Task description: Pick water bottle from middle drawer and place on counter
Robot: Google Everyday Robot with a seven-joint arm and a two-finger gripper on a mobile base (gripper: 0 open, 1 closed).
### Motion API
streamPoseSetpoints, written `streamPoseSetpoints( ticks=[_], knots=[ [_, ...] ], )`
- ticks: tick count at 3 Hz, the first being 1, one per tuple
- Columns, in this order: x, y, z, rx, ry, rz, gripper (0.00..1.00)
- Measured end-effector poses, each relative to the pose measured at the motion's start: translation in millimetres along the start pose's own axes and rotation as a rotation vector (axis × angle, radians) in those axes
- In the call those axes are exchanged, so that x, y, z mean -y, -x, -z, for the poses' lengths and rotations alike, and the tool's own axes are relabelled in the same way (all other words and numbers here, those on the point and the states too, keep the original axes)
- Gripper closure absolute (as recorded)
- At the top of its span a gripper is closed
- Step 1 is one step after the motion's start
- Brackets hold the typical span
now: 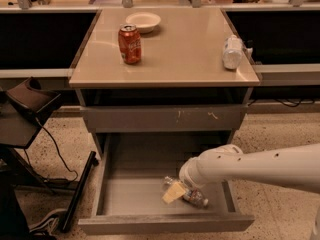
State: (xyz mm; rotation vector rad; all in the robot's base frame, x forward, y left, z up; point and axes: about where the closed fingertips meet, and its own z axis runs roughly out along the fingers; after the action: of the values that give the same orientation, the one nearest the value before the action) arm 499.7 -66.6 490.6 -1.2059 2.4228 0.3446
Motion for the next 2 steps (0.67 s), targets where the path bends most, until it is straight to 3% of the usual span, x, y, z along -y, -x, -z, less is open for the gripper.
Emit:
streamPoseSetpoints(
  ticks=[1,2],
  knots=[
    [0.0,0.0,-0.1,0.000,0.000,0.000,0.00],
    [6.5,5.3,-9.7,0.026,0.041,-0.014,0.00]
  ],
)
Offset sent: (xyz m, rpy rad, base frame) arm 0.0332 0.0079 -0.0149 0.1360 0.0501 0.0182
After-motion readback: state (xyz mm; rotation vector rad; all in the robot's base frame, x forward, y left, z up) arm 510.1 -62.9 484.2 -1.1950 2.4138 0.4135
